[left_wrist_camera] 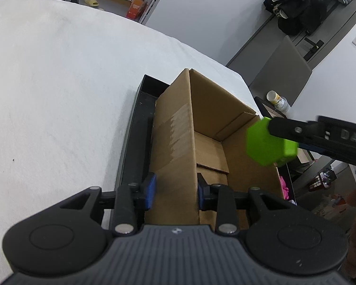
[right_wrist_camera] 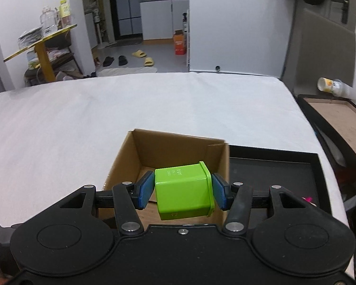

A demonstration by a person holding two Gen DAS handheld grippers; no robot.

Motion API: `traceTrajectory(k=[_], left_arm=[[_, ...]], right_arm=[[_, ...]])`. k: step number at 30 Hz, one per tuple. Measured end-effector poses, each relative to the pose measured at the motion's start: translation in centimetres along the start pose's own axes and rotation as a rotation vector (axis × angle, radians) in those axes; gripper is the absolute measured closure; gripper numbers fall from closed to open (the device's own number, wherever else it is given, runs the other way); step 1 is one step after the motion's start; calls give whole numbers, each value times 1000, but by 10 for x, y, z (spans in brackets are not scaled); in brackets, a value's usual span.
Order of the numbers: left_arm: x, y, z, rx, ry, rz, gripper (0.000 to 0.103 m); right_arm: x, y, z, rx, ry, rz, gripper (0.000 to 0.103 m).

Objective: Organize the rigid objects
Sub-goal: 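Lift the lime-green cube with the right gripper and carry it over the box, then lower the cube into the box and open the right gripper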

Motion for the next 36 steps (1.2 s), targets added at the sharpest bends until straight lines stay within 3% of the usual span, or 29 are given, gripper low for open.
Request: traceTrajectory(k=[18,27,36], left_arm=[[4,0,1,14,-7,-2,71],[3,1,1,16,-7,-10,71],[4,3,1,18,-10,-15,71]], right_arm=[[-15,32,40,-47,52,-112,52],[-20,41,55,-31,69,-188,52],[-15,36,75,-47,119,-165,51]])
Point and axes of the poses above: each gripper's, at about its wrist camera, not at the fingertips, and z roughly the way its jaws point, y to its left, x to its underside, the point moved 6 cm from there along z, roughly the way its jaws point, and after that the axes turned 10 degrees about y, right-handed, at the moved point
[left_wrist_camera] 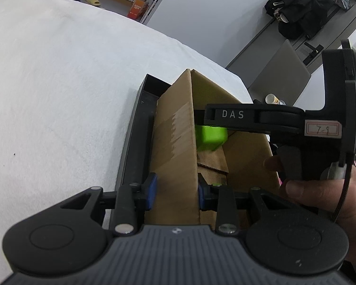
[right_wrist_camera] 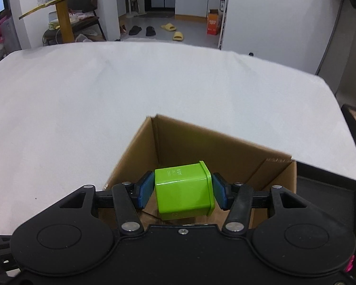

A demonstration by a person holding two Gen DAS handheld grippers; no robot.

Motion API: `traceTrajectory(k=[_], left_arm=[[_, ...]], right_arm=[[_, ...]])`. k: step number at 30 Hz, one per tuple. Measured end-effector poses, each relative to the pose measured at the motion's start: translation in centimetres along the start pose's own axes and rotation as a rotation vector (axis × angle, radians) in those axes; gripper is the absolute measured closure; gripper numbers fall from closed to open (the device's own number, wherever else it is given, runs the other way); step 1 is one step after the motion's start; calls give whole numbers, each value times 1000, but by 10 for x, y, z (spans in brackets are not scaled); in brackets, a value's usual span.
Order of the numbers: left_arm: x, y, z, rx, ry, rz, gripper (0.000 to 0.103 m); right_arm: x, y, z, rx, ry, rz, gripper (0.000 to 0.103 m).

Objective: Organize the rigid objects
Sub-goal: 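Lower the cube into the box and open the right gripper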

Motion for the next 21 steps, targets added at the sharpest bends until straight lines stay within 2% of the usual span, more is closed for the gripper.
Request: traceTrajectory(k=[3,8,16,21], left_arm=[[0,1,0,2,0,-6,71],[0,1,0,-1,0,-5,71],[0,1,-1,-19,-4,3,71],[2,0,-2,-26,-7,15,71]], right_arm=[[2,-3,-2,1,-8,12,50],[3,-8,-12,-67,-3,63,50],[9,-11,-48,18,-15,-15,43],[23,-30,-73,80,-46,63,41]])
Point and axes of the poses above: each gripper's, at about its wrist camera, not at the fingertips, and z roughly the way its jaws point, y to its left, x to its underside, the point moved 6 cm from there along z, roughly the way its jaws point, and after that the axes turned 10 degrees about y, right-handed, at the moved point
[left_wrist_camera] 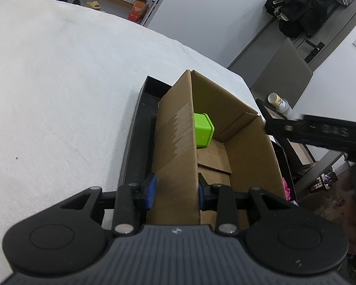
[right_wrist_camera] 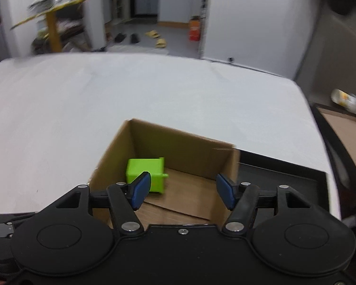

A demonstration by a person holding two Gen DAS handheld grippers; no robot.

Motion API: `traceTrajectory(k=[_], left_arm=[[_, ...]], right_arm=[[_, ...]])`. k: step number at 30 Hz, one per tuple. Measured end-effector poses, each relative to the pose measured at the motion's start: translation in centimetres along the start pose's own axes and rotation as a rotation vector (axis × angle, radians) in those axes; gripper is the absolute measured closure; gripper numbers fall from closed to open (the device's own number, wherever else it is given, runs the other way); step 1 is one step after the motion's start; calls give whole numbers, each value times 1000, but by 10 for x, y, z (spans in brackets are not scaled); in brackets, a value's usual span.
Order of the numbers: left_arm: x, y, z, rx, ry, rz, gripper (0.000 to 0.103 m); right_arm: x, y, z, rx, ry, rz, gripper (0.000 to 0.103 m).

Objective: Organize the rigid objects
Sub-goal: 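Lower the cube into the box and open the right gripper, then move the right gripper to the white plug charger and grasp it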

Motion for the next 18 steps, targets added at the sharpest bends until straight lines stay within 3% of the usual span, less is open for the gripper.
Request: traceTrajectory(k=[4,8,18], left_arm=[[1,-1,1,7,5,-9,71],[0,-1,0,9,1,-10,71],[1,0,-2,5,-7,-20,71]], right_arm=[[11,-21,-16,23,-29,75,40],[22,-43,-29,43,-46,149,32],[46,-76,-37,61,-68,275,32]])
Point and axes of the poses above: each gripper's, at about its wrist camera, not at the fingertips, and z roughly the way its jaws point, y to its left, x to its underside, the point moved 6 cm from there along z, roughly the way its jaws point, and after that the axes turned 10 degrees about y, right-handed, at the moved point
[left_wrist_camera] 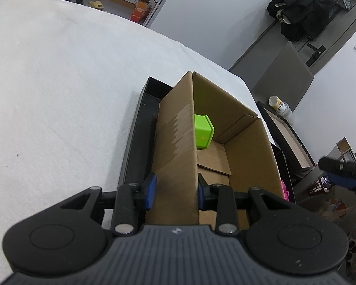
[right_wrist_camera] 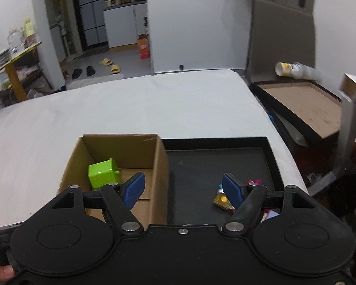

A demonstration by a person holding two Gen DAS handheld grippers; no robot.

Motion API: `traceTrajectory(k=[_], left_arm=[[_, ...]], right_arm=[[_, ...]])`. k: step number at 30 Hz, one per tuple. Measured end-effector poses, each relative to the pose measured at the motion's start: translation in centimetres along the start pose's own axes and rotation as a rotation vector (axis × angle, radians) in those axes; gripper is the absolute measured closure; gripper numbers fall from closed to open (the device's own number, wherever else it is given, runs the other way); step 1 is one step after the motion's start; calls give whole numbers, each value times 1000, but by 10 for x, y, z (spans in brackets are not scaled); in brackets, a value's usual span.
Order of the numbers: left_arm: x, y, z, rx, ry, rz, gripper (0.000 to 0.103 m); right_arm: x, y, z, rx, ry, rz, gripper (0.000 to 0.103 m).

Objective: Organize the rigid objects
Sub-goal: 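Move the right gripper to the white plug charger and grasp it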

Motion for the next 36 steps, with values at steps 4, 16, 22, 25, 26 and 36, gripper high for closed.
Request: traceTrajectory(k=[4,16,22,25,26,36], left_arm=[[1,-1,1,-3,3,-2,71],[1,2,2,1,9,-15,71],[1,3,2,-4,7,-17,71],[1,1,2,-5,6,-12,71],[1,0,2,-5,6,-11,71],[1,2,2,-8,3,-19,71]], right_arm=[[12,-14,5,24,13,40,25],[46,-47,31,47,70,140,11],[63,-58,51,30,128,213,10],[70,-61,57,26,148,226,10],[72,-61,58,22,151,229,10],[87,-76,87,32,208,277,11]])
Point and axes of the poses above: each gripper's, at about its wrist camera, not at the fingertips, and z roughly the way its jaws point, y to its left, x to its underside, the point moved 6 cm from there along z, roughly the way its jaws point, and after that the axes turned 10 degrees about y, right-handed, at the moved point
